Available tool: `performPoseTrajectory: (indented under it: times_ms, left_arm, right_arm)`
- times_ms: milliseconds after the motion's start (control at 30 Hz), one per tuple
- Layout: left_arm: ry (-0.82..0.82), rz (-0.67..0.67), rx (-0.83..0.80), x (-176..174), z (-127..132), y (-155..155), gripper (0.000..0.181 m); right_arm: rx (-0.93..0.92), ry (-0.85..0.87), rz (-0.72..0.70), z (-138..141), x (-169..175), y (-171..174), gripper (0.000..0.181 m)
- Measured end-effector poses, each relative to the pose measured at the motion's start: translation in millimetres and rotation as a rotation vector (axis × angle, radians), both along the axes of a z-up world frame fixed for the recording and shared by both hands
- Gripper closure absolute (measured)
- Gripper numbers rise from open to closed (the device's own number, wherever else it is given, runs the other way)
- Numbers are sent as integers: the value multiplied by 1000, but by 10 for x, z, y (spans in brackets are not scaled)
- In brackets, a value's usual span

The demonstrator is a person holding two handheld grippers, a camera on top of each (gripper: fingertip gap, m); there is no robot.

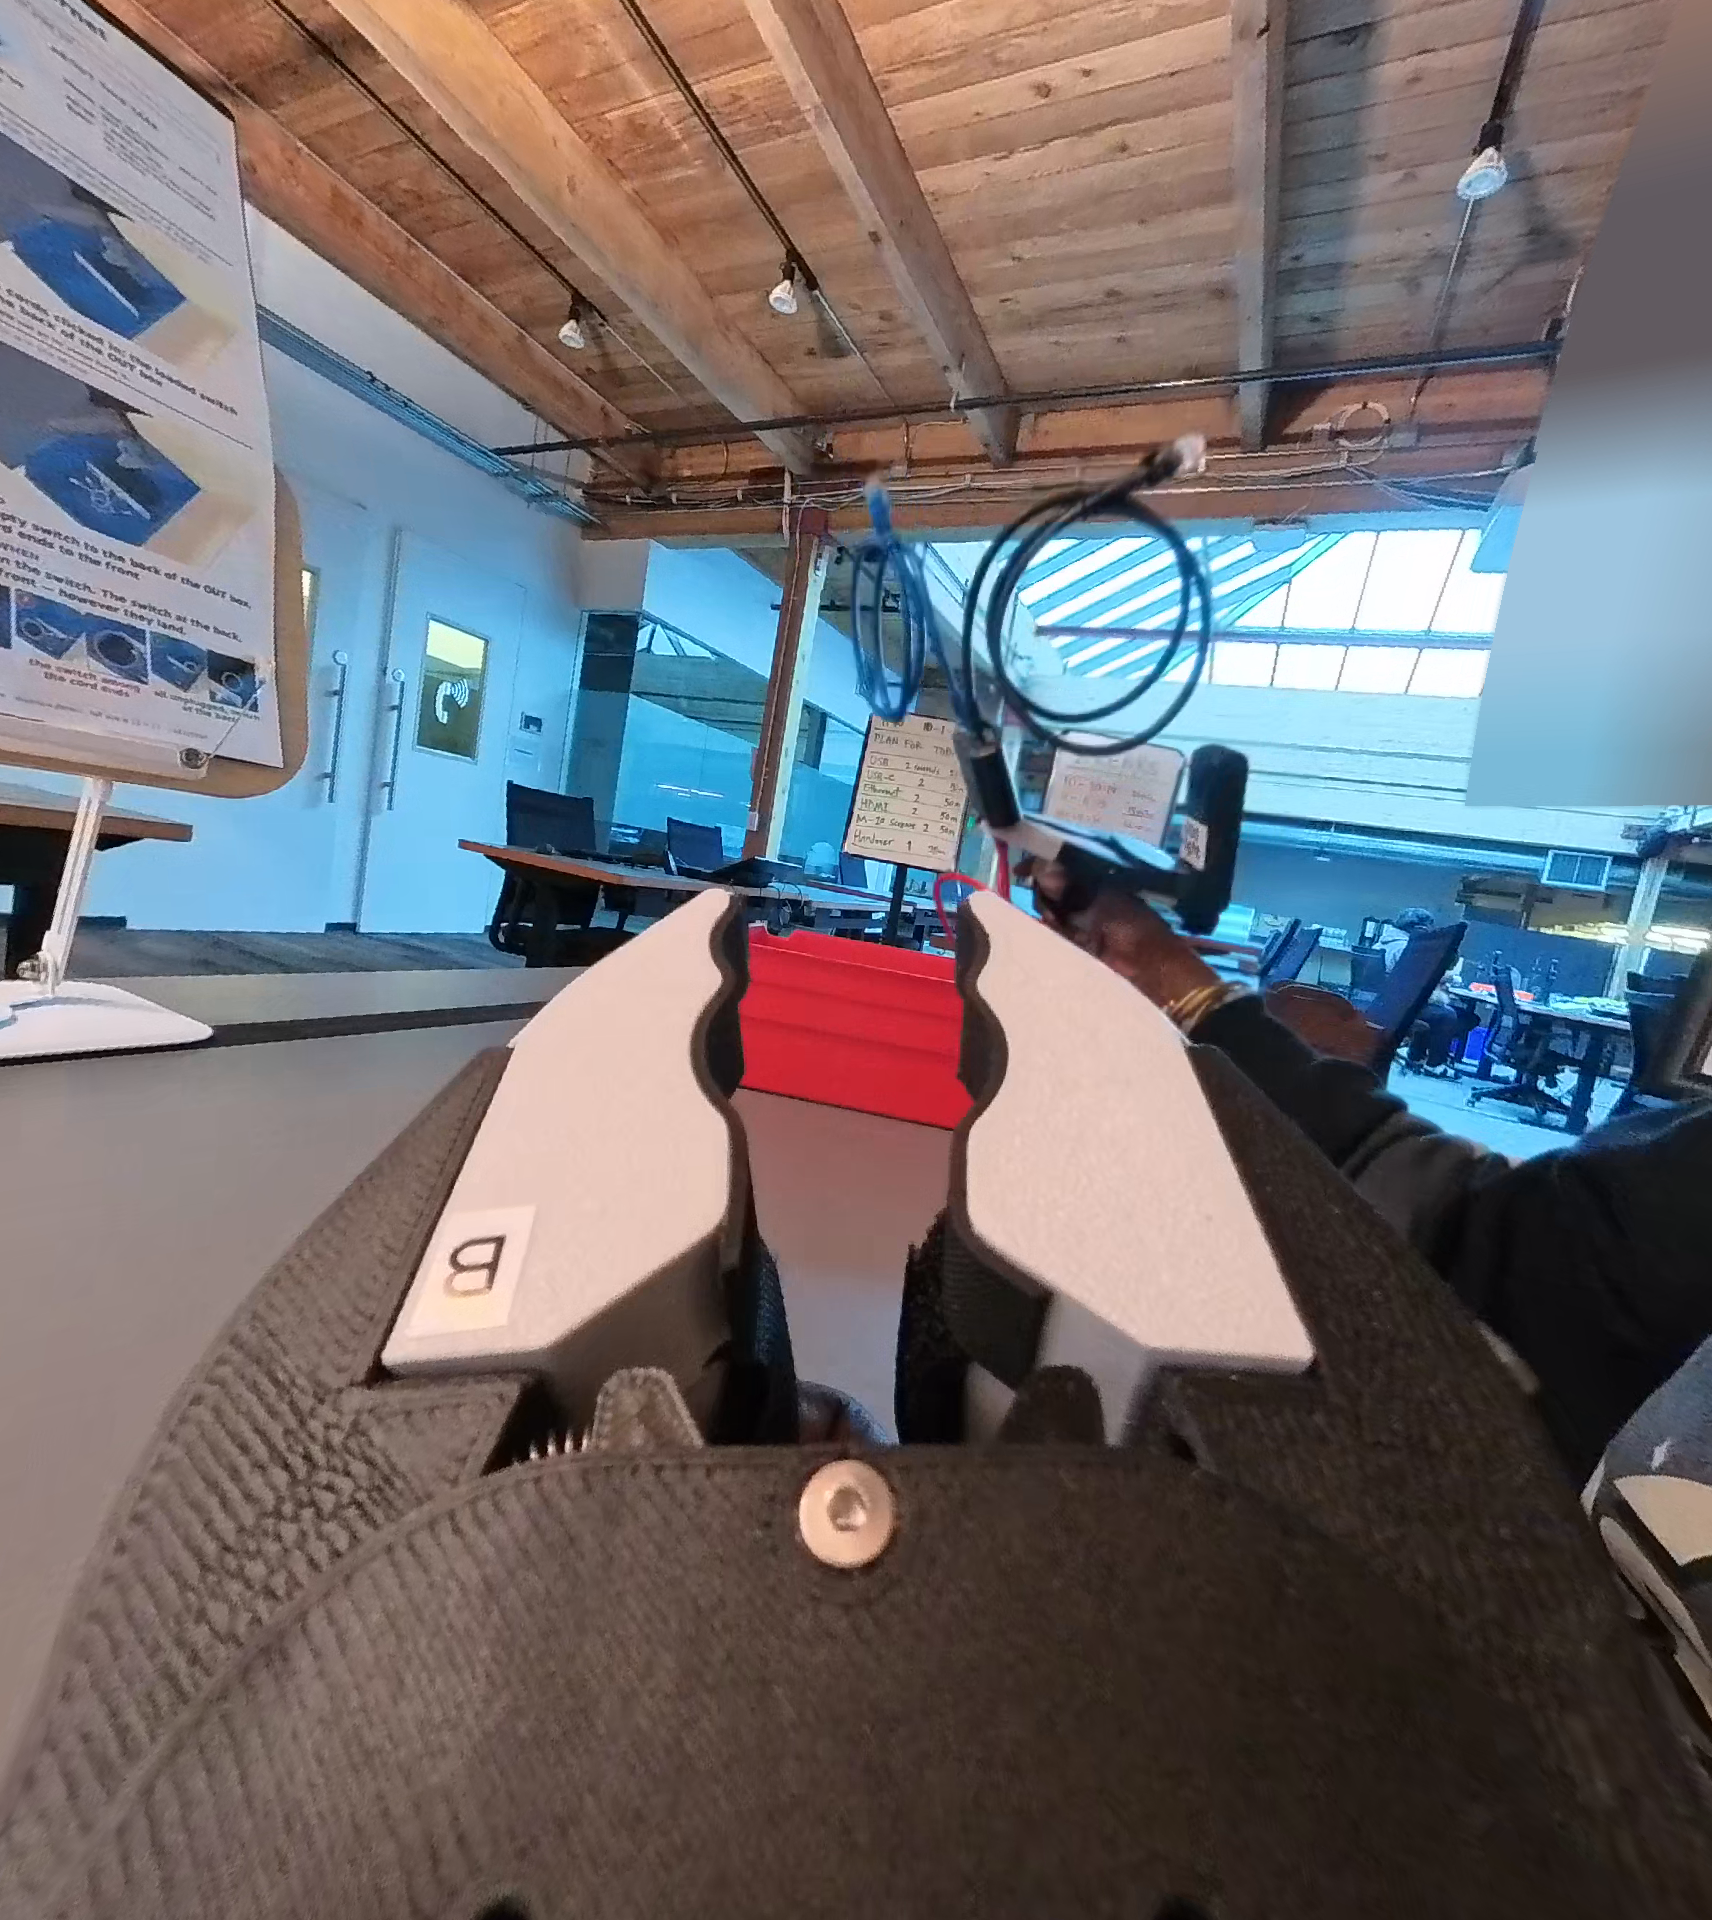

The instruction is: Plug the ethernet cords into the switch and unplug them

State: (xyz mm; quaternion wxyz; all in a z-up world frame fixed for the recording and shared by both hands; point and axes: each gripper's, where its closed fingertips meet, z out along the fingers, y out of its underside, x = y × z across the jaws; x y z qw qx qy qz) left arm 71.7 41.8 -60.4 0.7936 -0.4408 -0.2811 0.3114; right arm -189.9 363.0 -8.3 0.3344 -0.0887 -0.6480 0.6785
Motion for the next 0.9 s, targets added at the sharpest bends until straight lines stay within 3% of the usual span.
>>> performPoseTrajectory:
  times_ms: [333,500,633,800,900]
  left_arm:
    - [-6,-1,0,-8,-7,5,144]
    - [-2,-2,-4,0,-7,10,145]
    - [-3,-4,1,1,-5,4,144]
    - [-3,-3,-4,3,-7,9,144]
    - [-3,-5,-2,5,-6,6,145]
  right_arm:
    - [154,-375,-274,-741,-395,340,169]
    - [186,-493,-288,-966,-471,270,168]
    - [274,-558,-324,-1131,-496,213,168]
    - [436,-651,-271,-1398,-421,28,167]
    - [474,-598,-243,-1393,-400,-77,134]
